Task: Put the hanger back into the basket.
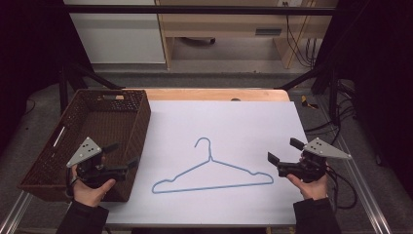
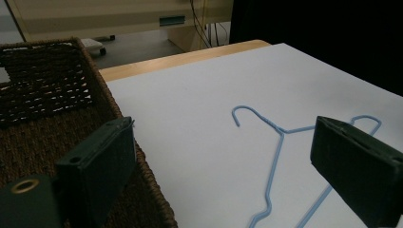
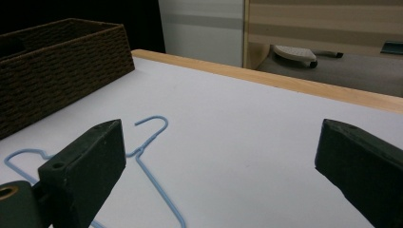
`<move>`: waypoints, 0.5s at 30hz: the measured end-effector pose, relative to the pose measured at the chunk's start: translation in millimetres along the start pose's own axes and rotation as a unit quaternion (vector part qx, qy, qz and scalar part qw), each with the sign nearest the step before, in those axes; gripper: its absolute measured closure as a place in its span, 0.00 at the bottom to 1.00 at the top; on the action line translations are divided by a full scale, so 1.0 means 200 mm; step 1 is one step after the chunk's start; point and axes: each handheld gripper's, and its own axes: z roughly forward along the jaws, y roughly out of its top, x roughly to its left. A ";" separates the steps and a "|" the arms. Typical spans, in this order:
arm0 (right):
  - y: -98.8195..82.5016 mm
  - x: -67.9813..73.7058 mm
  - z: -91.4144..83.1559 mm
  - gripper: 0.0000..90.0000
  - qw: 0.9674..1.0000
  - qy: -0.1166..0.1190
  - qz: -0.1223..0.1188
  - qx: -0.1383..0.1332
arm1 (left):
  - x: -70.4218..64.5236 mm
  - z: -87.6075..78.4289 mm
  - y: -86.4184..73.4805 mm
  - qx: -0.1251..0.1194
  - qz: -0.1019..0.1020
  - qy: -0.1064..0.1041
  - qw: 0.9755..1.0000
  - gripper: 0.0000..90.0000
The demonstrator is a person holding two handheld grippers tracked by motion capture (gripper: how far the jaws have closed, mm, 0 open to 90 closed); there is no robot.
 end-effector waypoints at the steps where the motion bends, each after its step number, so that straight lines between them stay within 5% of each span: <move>1: 0.00 0.00 0.00 0.04 1.000 0.000 0.000 0.001 | 0.00 0.00 0.00 0.001 0.000 -0.001 1.000 0.08; 15: 0.02 0.06 0.07 0.05 0.999 0.019 -0.021 0.027 | -0.04 0.02 0.01 0.010 0.012 -0.008 1.000 0.09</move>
